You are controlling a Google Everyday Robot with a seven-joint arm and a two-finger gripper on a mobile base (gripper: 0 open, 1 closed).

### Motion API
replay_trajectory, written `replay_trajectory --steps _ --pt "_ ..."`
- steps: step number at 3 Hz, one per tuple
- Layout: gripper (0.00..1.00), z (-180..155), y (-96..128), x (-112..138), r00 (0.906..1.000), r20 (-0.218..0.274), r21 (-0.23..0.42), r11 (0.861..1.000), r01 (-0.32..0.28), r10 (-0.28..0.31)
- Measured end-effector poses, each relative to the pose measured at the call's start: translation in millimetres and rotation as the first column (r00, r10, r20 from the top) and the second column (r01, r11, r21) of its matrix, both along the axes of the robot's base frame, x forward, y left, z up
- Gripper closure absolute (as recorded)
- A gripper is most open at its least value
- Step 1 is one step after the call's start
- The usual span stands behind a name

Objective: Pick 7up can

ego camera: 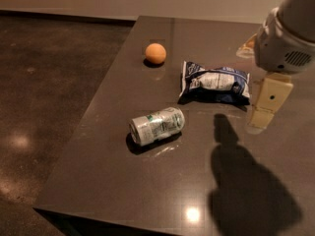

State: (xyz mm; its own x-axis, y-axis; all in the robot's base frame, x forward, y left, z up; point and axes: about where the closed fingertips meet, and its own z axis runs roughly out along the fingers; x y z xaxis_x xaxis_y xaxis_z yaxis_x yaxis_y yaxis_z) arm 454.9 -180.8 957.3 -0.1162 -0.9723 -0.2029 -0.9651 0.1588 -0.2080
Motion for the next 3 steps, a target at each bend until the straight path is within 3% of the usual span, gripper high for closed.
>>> replay_trajectory --steps 1,2,3 --pt "0.00 -24.9 35.4 5.8 0.9946 -0.027 -0.009 0.995 -0.100 0.100" --pt "0.00 -50.7 77.0 9.6 0.9791 -0.050 -0.002 0.980 -0.198 0.197" --pt "0.00 -63.9 108.2 10.5 0.9640 -0.059 0.020 0.966 -0.258 0.259"
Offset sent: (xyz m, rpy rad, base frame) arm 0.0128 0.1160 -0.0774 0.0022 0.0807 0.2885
